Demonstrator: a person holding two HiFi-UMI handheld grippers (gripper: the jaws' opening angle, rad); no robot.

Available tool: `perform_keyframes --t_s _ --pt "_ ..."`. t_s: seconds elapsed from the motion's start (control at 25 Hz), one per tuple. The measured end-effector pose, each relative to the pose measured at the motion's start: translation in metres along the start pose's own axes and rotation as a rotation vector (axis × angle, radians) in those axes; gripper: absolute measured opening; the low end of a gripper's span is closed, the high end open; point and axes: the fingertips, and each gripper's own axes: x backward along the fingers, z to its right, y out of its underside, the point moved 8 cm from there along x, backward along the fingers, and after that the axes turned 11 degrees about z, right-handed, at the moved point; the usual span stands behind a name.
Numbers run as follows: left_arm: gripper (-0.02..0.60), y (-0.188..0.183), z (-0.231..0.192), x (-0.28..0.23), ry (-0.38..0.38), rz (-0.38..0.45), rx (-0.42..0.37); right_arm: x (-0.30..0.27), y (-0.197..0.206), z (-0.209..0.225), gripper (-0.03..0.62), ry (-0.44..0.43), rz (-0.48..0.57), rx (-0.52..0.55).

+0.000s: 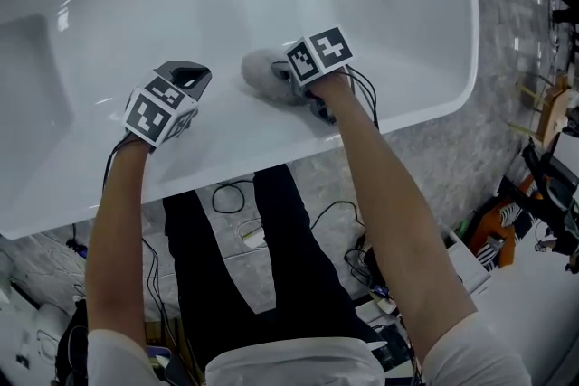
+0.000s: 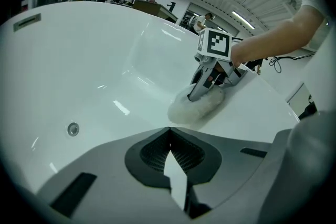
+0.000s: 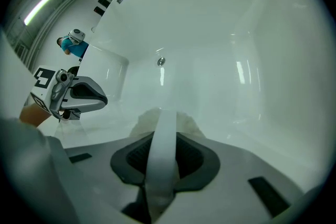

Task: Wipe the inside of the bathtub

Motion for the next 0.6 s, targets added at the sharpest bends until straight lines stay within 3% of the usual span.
perform_keyframes --t_s 0.6 --pt "0.011 -0.051 0.033 -0.082 0.074 -0.032 -0.065 0.078 0.013 0.124 0.092 0.089 -0.028 0.003"
